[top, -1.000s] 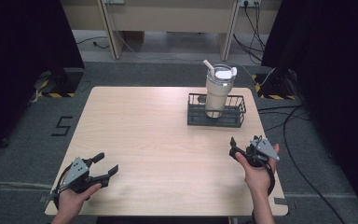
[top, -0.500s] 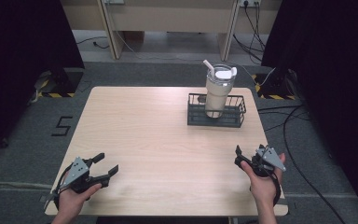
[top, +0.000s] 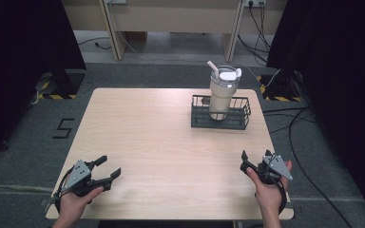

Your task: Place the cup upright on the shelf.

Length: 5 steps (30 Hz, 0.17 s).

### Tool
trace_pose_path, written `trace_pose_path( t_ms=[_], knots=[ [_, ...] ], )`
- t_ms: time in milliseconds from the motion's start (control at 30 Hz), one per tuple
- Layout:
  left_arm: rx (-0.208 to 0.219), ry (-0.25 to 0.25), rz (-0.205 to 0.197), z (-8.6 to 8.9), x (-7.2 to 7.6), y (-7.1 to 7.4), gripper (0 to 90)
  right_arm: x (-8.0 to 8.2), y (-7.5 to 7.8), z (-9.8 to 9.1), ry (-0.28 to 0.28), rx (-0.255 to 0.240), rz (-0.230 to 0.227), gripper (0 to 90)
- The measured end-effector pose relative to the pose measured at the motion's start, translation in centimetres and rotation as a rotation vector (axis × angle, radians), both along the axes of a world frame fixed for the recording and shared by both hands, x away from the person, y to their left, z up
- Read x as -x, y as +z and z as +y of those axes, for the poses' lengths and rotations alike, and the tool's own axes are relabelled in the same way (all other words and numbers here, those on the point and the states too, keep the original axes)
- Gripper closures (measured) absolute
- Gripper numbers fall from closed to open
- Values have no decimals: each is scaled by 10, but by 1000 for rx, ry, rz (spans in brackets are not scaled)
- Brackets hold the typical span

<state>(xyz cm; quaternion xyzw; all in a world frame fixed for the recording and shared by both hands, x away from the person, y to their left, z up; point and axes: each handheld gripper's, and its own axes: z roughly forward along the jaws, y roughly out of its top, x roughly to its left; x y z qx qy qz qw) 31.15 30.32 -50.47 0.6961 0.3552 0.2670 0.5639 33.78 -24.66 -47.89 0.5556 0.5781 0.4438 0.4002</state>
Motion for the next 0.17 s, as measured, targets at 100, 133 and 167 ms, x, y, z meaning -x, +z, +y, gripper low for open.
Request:
trace_pose_path(
  t_ms=[100,133,167],
  knots=[
    [5,-5,2,-1,0,0,222,0,-1,0,6,18,-9,162],
    [6,-5,2,-1,0,0,222,0,-2,0,11,35,-11,177],
    [6,-6,2,-1,-1,0,223,-1,-2,0,11,40,-13,180]
  ],
)
